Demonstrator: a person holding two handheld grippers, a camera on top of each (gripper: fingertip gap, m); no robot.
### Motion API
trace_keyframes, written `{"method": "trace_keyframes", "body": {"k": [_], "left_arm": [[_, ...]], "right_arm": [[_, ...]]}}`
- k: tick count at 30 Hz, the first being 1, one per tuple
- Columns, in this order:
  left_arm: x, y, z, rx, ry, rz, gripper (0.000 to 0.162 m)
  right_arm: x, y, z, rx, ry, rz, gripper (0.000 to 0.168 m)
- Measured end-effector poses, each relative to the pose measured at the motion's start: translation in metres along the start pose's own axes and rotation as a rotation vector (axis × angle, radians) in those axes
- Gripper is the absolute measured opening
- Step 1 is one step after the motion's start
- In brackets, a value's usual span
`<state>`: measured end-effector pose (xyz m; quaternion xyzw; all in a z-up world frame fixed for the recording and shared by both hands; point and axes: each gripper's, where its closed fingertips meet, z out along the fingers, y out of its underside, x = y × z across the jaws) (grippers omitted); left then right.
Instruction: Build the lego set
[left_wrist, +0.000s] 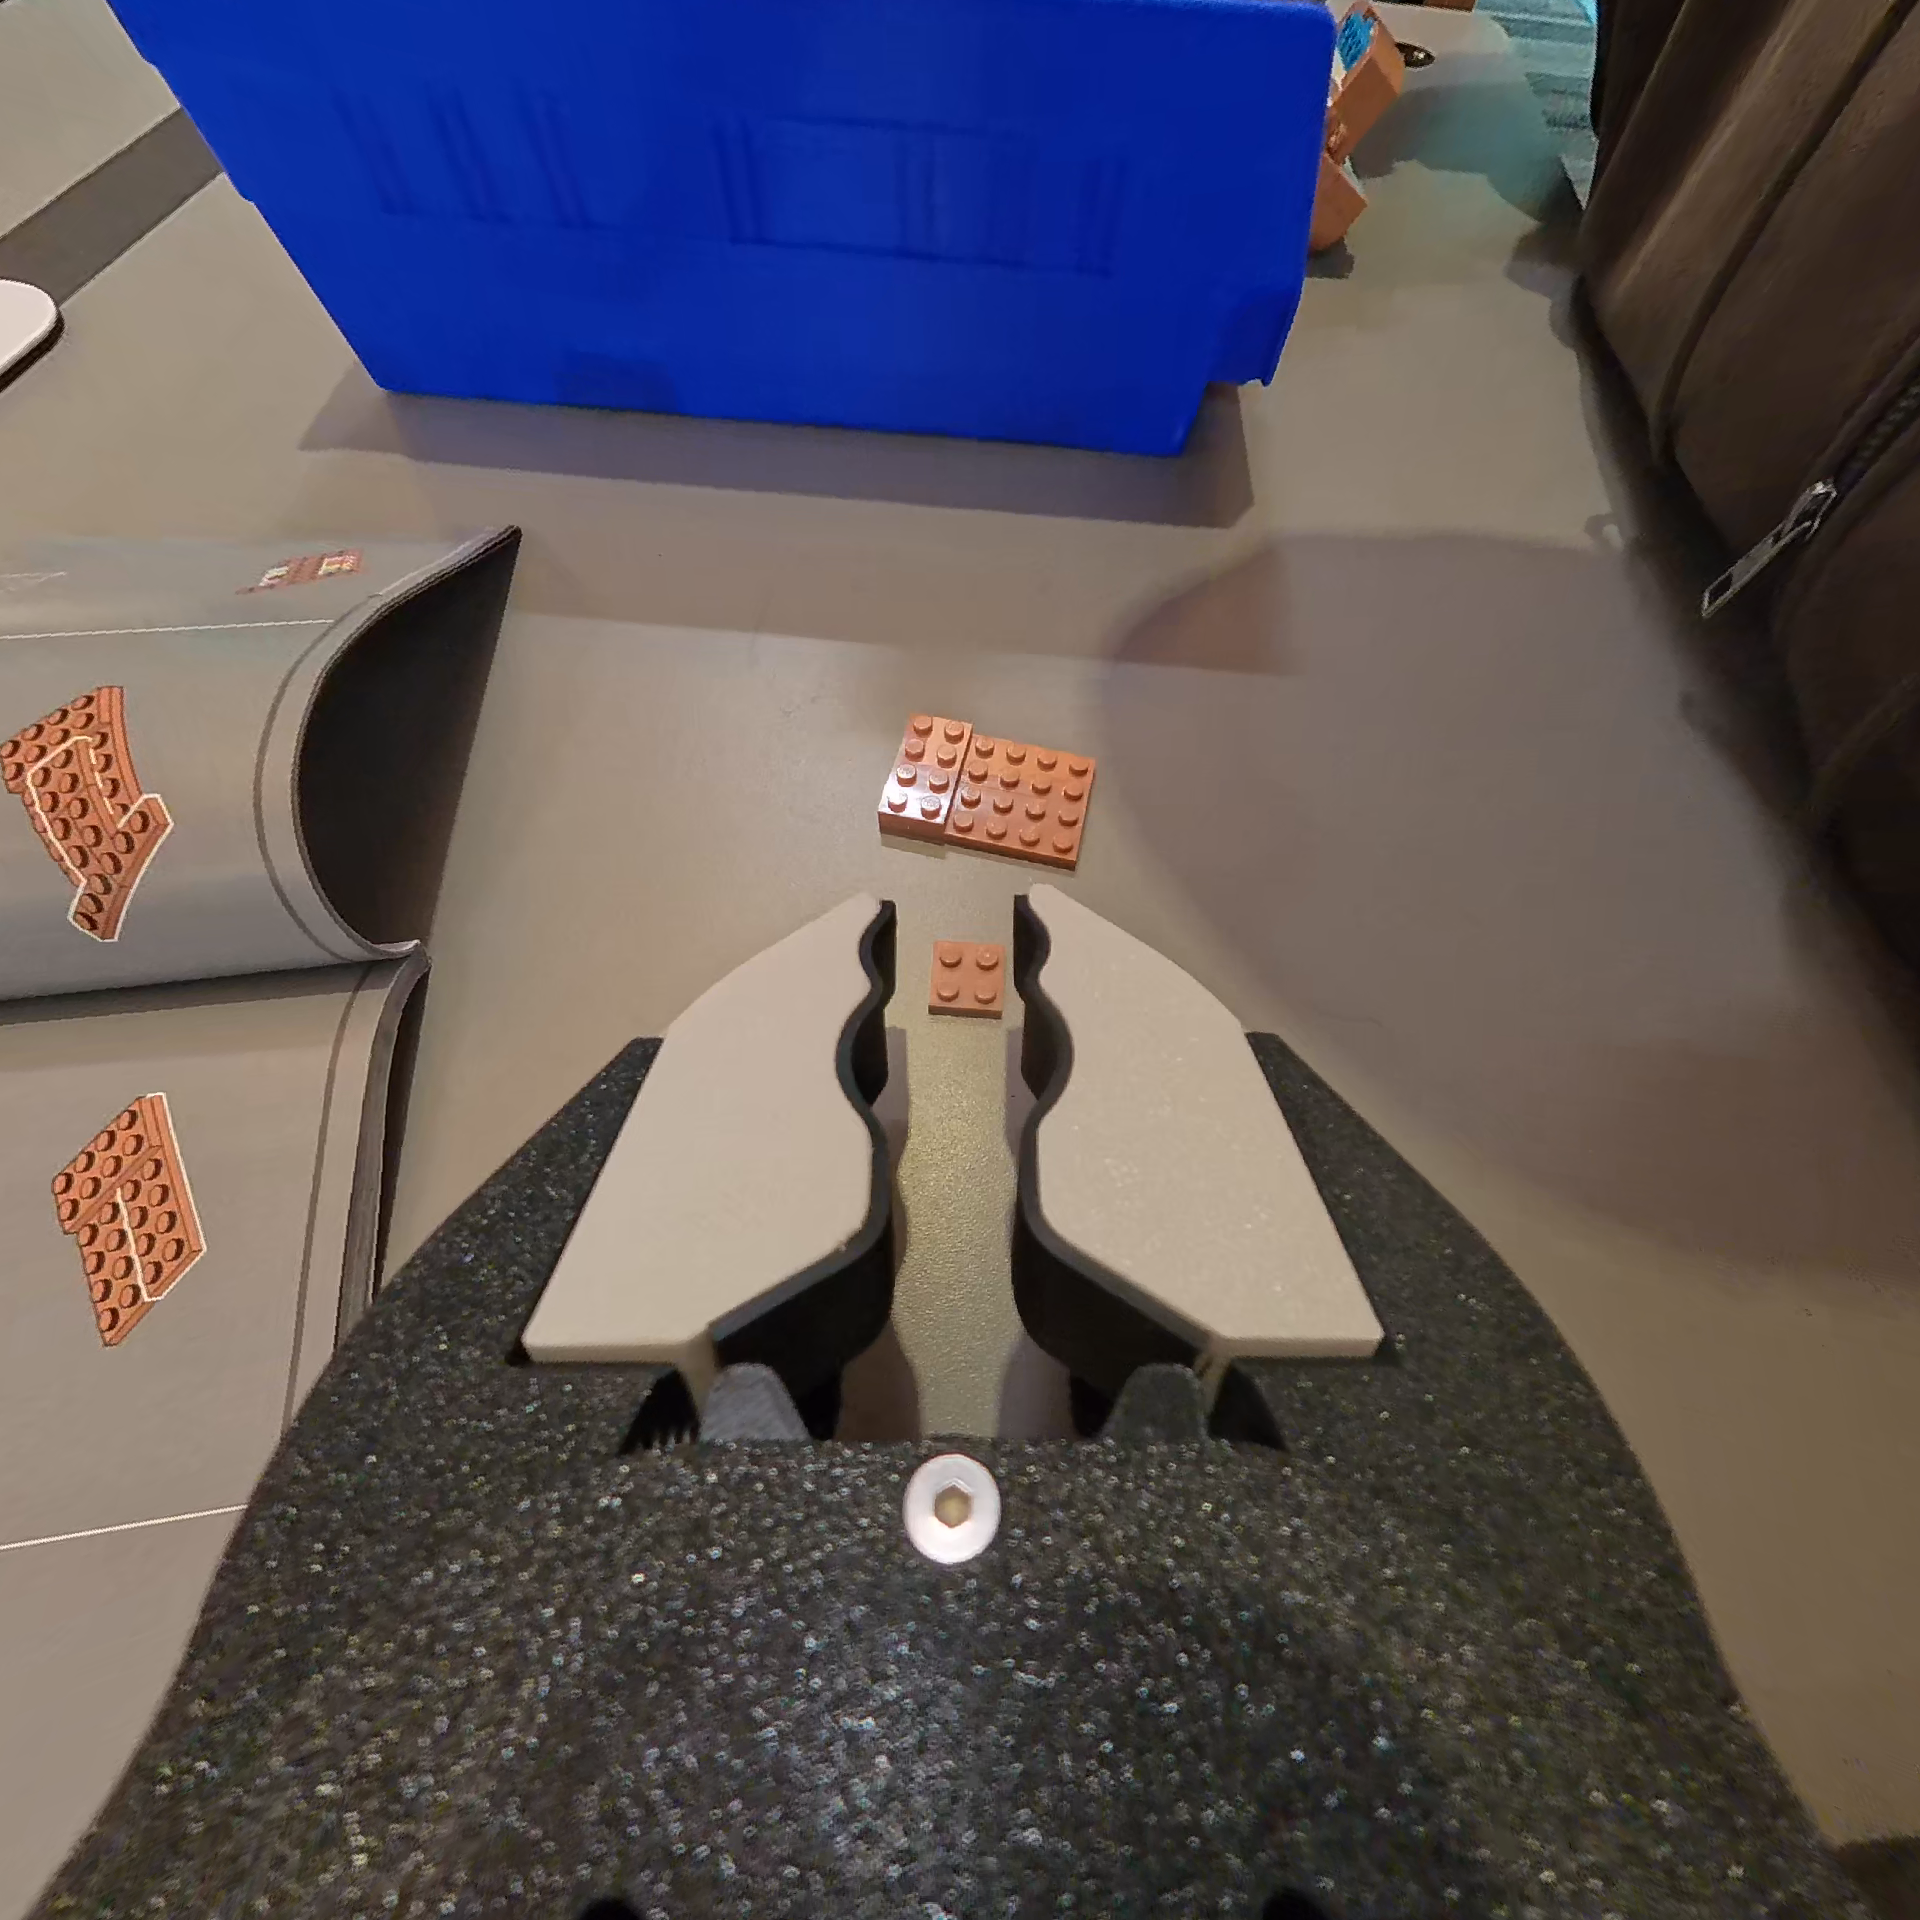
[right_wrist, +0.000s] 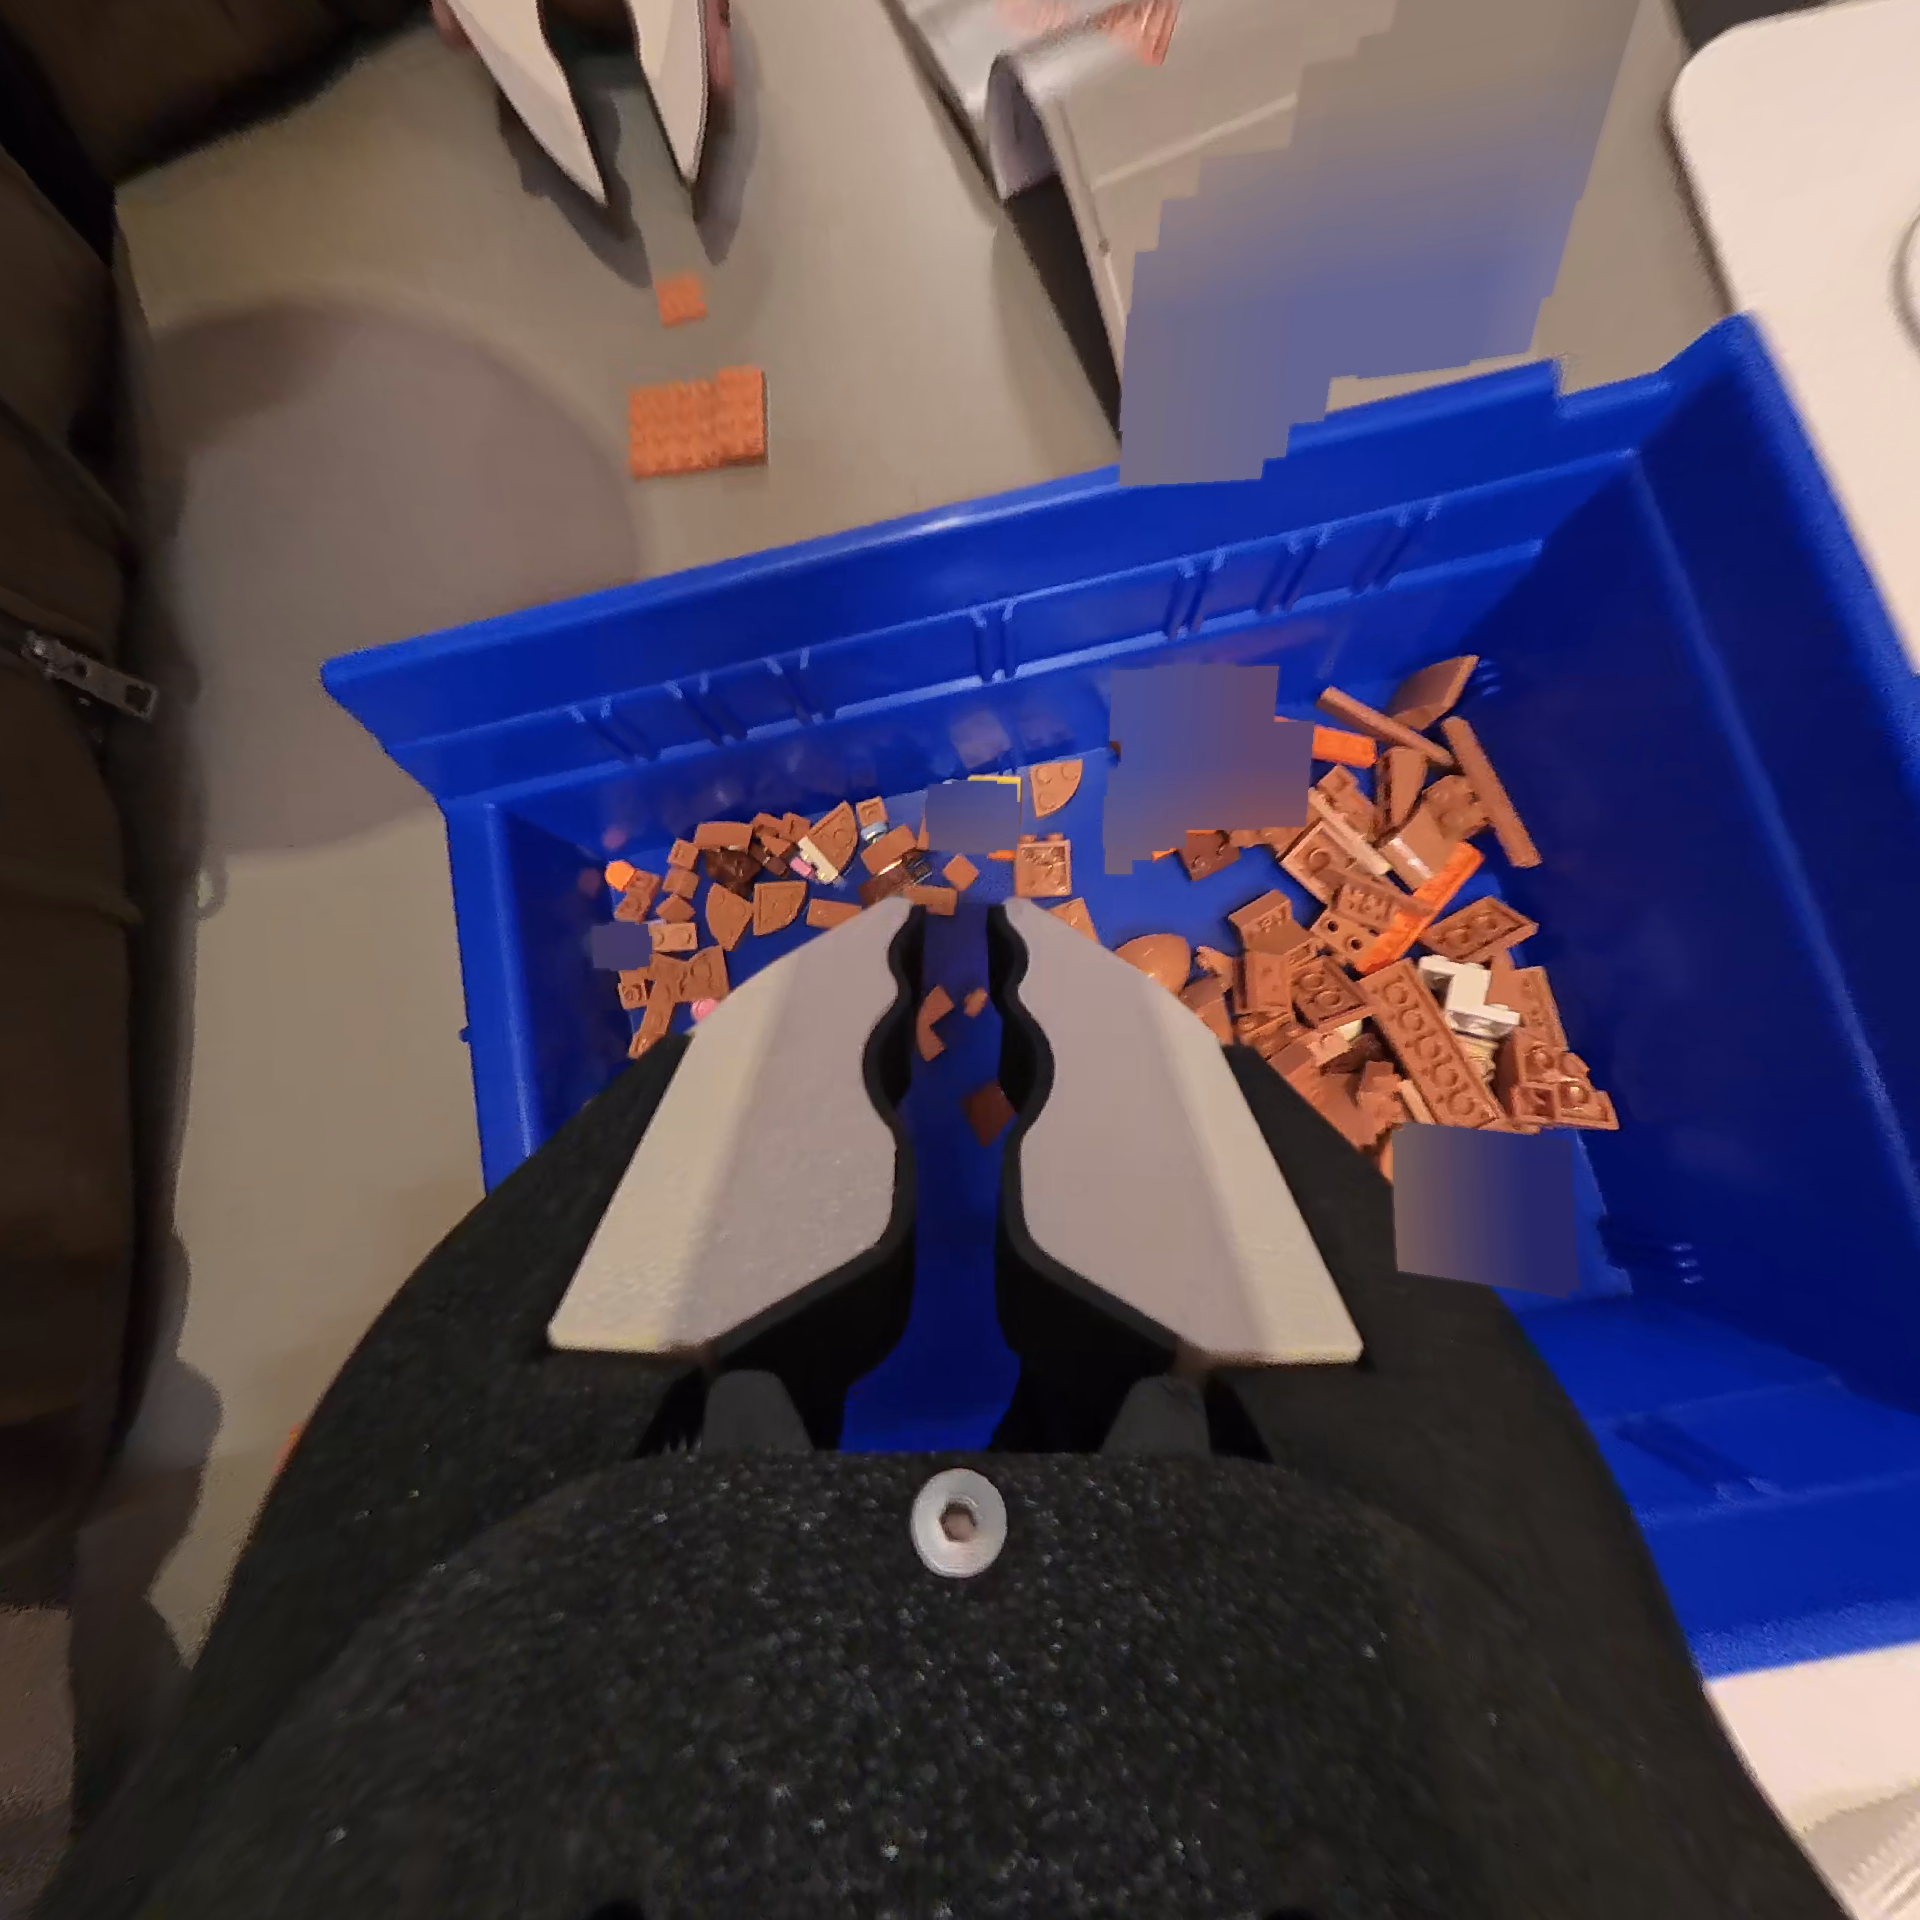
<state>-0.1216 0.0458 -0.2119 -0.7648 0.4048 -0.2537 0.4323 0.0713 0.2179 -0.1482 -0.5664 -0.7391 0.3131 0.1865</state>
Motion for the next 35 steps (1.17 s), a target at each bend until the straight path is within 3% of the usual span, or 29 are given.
{"method": "trace_keyframes", "body": {"k": [8,19,25,30,35], "left_arm": [[0.001,0.000,0.000,-0.004,0.000,0.009,0.022],[0.000,0.000,0.000,-0.001,-0.002,0.008,0.022],[-0.004,-0.008,-0.003,0.048,-0.049,0.020,0.022],[-0.002,-0.065,-0.014,0.259,-0.175,0.018,0.022],[0.039,-0.130,0.000,0.488,-0.156,-0.019,0.021]], "right_arm": [[0.016,-0.025,-0.041,0.199,0.101,0.032,0.013],[0.019,-0.022,-0.047,0.206,0.134,0.039,0.015],[0.017,-0.033,-0.059,0.297,0.158,0.096,0.027],[-0.010,-0.057,-0.083,0.451,0.192,0.148,0.049],[-0.072,-0.102,-0.118,0.789,0.177,0.172,0.075]]}}
